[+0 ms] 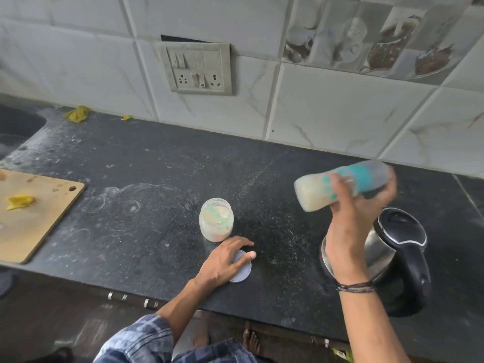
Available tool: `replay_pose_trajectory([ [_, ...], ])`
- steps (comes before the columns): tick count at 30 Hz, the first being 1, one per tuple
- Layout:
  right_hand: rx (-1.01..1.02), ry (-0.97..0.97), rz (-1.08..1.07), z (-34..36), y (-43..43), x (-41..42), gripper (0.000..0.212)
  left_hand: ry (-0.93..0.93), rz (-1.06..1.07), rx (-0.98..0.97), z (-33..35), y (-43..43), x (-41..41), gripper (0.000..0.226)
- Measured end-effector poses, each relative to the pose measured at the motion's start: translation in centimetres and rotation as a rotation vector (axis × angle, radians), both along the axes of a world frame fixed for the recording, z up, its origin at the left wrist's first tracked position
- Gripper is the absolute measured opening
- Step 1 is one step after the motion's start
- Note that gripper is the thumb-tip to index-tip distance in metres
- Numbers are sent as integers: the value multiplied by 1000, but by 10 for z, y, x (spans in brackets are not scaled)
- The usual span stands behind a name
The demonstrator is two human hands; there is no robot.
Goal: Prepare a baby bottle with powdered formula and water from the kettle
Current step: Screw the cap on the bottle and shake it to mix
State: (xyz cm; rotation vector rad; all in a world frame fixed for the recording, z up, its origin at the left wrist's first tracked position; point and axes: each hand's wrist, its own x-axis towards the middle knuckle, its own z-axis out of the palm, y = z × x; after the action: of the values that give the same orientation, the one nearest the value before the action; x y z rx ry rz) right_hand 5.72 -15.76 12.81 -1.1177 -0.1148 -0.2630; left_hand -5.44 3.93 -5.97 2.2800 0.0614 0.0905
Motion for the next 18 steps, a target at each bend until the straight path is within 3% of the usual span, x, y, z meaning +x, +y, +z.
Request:
replay_pose_trajectory([
  [2,1,36,6,-1,6,-1,94,0,13,1,-1,-1,0,46],
  [5,-269,19,195,-13,5,-8,91,-17,7,8,-5,2,-2,46],
  [9,-9,36,11,-6,0,-1,91,-8,4,24,-4,0,1,48],
  [13,-243,27,197,-9,4,-9,84,-21,6,26,-6,3,-2,50],
  [16,-26,15,25,-2,-1,-5,84,-9,-14,25,-4,1,1,51],
  [18,-5,33,24,-1,3,-5,80,0,0,21,-4,-1,0,49],
])
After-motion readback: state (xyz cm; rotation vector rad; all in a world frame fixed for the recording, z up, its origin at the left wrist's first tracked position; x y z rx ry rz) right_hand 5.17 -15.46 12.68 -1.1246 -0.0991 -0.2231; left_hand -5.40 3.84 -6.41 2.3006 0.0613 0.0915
